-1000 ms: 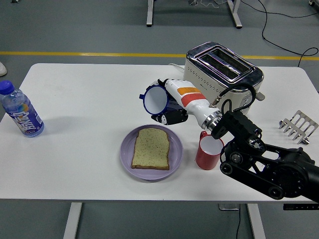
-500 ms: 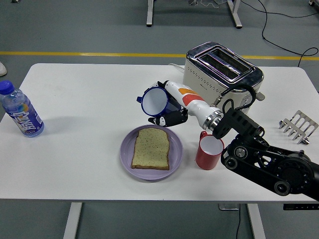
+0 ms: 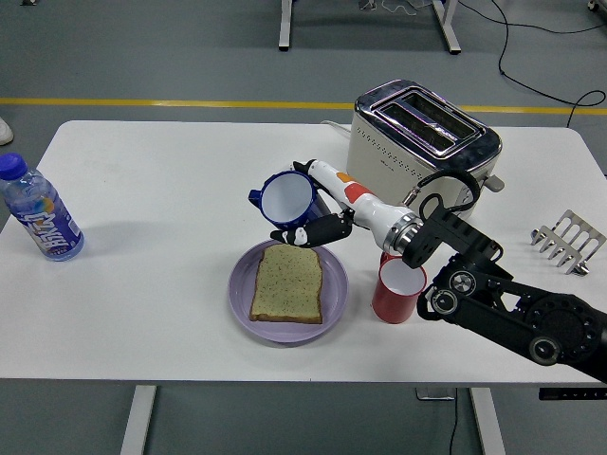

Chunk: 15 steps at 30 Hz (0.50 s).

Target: Pick up the cup,pour liquid into bread,place the cup on the desk

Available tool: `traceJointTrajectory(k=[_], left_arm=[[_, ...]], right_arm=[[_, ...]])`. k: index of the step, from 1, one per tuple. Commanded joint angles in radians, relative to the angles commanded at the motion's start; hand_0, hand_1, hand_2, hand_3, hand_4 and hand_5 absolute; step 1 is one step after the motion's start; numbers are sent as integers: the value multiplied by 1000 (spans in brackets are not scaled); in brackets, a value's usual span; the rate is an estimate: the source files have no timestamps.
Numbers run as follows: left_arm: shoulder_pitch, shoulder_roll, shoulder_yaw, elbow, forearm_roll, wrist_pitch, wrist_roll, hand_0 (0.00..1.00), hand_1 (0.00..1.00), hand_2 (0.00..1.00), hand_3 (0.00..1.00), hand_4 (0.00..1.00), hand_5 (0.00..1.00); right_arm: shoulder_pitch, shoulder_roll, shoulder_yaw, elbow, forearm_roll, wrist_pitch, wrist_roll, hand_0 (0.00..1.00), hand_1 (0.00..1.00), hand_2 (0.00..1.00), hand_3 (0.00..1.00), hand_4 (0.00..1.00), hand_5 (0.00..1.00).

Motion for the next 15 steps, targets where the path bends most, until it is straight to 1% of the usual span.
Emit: traceJointTrajectory(k=[8, 10, 14, 15], left_arm=[[0, 0, 1, 0, -3, -1, -1, 690, 756, 773, 611, 396, 998], [0, 0, 3, 0, -5, -1, -2, 690, 756, 773, 611, 396, 998], [0, 0, 3, 0, -5, -1, -2, 690, 756, 773, 611, 396, 998], [0, 0, 3, 0, -6, -2, -2, 690, 756, 773, 611, 396, 998]], right_arm=[[-10, -5, 24, 10, 104, 20, 4, 387, 388, 518, 519, 729, 2], [-14, -5, 33, 13, 150, 27, 2, 387, 388, 518, 519, 729, 2], [-21, -4, 47, 12, 200, 32, -6, 387, 388, 518, 519, 729, 2], [-26, -2, 56, 10, 232, 33, -11, 387, 388, 518, 519, 729, 2]])
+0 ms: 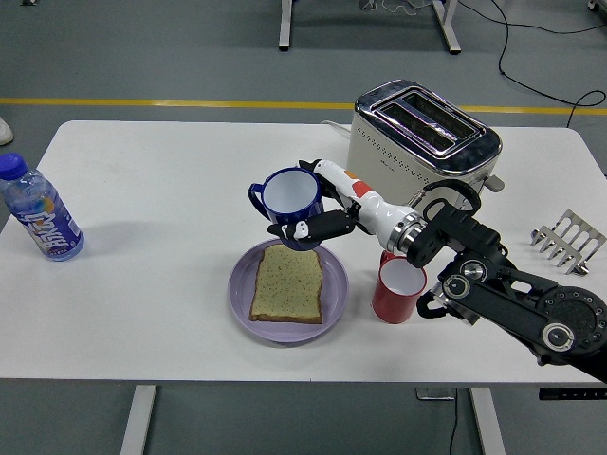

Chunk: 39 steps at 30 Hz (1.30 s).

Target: Pick up the cup,pour liquid into bread,place the cup on the desk

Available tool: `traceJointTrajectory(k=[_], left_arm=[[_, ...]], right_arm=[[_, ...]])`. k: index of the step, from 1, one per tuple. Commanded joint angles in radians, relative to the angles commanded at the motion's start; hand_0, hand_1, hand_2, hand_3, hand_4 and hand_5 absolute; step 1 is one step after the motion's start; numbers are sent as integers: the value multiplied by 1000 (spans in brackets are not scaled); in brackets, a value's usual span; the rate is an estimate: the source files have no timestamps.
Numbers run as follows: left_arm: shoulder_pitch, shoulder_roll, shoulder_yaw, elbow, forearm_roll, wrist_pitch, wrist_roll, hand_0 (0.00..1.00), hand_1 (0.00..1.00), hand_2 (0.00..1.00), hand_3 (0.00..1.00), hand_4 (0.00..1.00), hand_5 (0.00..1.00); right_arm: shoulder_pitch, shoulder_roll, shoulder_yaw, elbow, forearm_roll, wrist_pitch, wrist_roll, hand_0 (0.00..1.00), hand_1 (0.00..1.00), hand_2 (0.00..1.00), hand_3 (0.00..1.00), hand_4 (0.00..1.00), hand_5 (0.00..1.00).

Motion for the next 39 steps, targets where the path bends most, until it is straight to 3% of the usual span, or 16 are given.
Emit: traceJointTrajectory(k=[6, 19, 39], left_arm=[[-1, 0, 0, 0, 0, 0, 0, 690, 756, 773, 611, 396, 998], [0, -1, 1, 0, -4, -1, -1, 690, 756, 773, 611, 396, 998], [1, -4, -4, 1, 2, 1, 2, 690, 756, 773, 611, 396, 998]], right_arm=[[-18, 3, 37, -4, 74, 0, -4, 387, 388, 518, 519, 730, 2], [-61, -5, 133, -14, 73, -11, -6, 389, 388, 519, 517, 730, 2], [-172, -89, 297, 44, 62, -12, -33, 393, 388, 519, 516, 730, 2]])
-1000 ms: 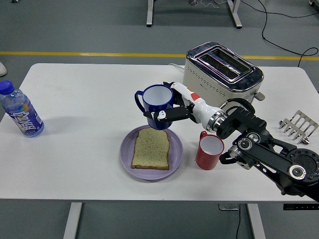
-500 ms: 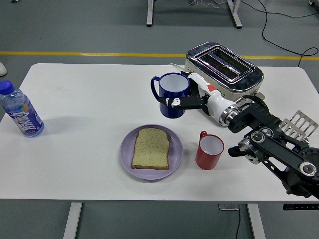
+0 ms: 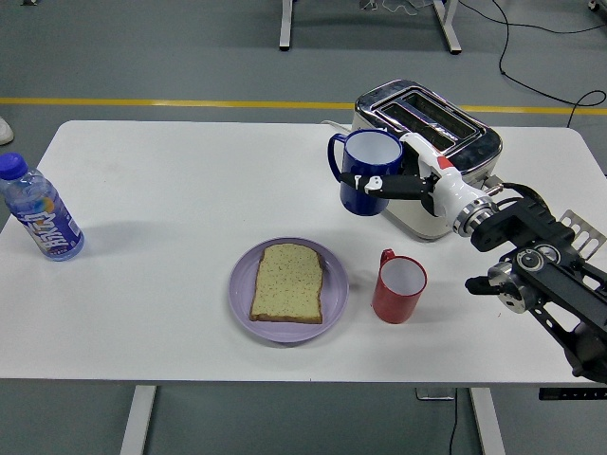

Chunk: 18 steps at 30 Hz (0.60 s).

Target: Pick up the cup,pour liquid into bread,place the cup on the desk

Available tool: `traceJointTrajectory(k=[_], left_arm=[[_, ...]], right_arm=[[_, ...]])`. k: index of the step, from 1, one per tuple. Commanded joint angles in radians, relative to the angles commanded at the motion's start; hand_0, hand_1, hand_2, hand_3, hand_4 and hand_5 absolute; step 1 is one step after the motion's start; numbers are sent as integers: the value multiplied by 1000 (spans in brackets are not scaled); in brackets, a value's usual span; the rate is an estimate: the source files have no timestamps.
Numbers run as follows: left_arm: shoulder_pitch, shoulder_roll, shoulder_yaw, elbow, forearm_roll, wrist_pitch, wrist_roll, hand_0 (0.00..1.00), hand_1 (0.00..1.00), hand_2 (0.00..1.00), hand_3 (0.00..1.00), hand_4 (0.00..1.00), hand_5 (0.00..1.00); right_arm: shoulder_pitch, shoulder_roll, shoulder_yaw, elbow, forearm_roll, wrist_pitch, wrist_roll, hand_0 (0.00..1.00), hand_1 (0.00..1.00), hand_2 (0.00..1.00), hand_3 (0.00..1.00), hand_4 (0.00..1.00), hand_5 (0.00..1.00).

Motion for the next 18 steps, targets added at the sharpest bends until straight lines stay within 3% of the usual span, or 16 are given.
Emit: traceJointTrajectory(k=[18], left_arm=[[-1, -2, -14, 0, 20, 3, 7, 690, 756, 773, 611, 396, 998]], right_arm=[[-94, -76, 146, 20, -29, -5, -2, 395, 389, 520, 516, 726, 2]])
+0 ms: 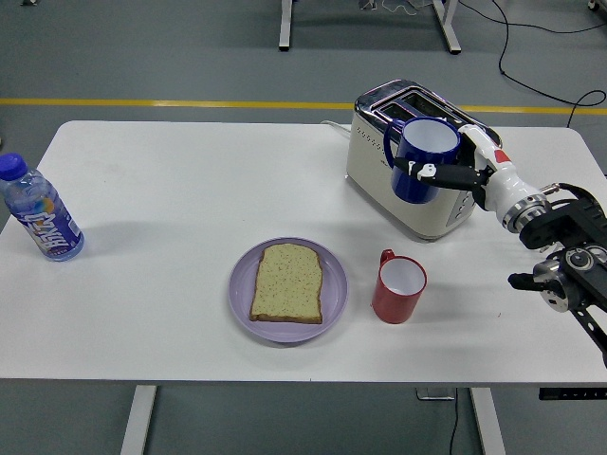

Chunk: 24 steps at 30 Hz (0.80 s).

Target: Pick up the cup,pour liquid into bread,place the cup on the desk

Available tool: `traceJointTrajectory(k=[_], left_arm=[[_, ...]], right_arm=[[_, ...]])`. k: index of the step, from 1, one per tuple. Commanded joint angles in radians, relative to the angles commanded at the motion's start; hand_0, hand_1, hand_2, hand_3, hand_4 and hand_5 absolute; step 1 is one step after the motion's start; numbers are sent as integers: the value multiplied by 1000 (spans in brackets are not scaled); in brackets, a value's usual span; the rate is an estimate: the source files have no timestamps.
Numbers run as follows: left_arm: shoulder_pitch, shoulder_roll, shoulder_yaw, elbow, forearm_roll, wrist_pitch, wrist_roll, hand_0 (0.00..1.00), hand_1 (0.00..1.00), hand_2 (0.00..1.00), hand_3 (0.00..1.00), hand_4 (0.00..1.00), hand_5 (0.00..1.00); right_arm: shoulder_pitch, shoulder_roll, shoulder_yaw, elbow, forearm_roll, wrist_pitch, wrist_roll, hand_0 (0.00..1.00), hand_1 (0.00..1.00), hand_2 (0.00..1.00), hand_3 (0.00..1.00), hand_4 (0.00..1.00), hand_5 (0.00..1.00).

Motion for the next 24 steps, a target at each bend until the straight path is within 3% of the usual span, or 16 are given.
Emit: traceJointTrajectory(k=[14, 24], left_arm=[[1, -5, 8, 2, -13, -2, -4, 690, 756, 773, 611, 396, 998], [1, -8, 15, 4, -25, -5, -8, 690, 756, 773, 611, 396, 998]], right_arm=[[-105, -75, 96, 22, -23, -21, 12, 401, 390, 519, 516, 722, 2], [-175, -89, 168, 43, -26, -39, 31, 400, 389, 520, 516, 721, 2]])
